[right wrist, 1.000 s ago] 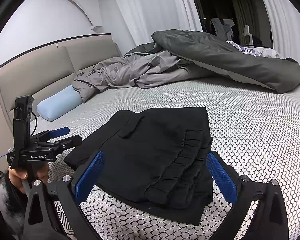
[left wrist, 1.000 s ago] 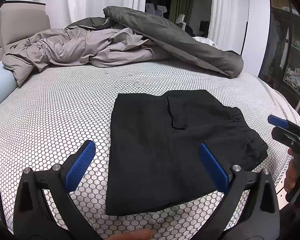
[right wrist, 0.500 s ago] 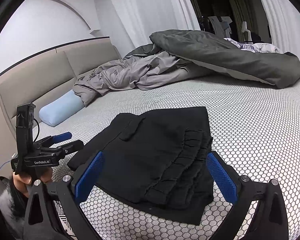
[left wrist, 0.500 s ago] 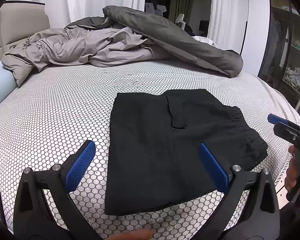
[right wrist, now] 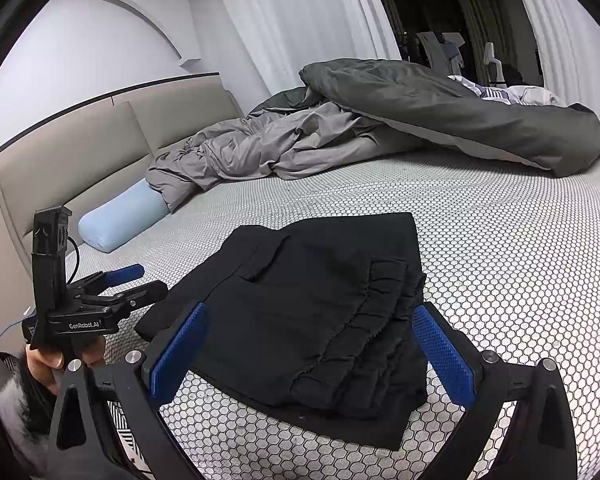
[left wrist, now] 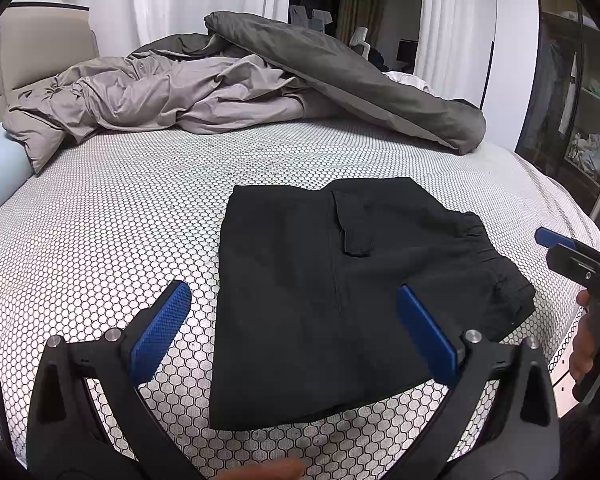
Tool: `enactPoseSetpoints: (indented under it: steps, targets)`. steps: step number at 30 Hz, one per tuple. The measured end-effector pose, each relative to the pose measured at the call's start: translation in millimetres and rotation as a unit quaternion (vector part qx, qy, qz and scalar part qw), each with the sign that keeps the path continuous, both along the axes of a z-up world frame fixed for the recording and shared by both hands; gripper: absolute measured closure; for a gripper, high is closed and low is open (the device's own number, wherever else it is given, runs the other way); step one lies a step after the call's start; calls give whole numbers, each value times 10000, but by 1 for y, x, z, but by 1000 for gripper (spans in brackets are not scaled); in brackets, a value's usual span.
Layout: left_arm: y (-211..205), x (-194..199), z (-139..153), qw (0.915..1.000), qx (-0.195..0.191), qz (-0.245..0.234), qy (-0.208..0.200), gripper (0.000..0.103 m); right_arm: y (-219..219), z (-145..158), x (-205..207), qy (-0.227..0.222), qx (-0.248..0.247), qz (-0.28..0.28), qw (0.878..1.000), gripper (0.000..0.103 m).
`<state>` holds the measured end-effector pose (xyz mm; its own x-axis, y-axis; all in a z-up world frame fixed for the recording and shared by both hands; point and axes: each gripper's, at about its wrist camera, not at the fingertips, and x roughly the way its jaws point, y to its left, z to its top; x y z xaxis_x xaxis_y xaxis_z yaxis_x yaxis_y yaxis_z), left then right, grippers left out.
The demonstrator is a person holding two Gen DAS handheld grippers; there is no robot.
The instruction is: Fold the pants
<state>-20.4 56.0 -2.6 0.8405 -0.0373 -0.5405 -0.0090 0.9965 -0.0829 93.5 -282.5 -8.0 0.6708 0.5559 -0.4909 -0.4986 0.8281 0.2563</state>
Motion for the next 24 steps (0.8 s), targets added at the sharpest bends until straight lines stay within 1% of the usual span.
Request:
enactPoseSetpoints:
  steps: [24]
  targets:
    - [1,-2,1,10000,-10,5,-24,1,4,-1,-1,-4,-62,25,10000,0]
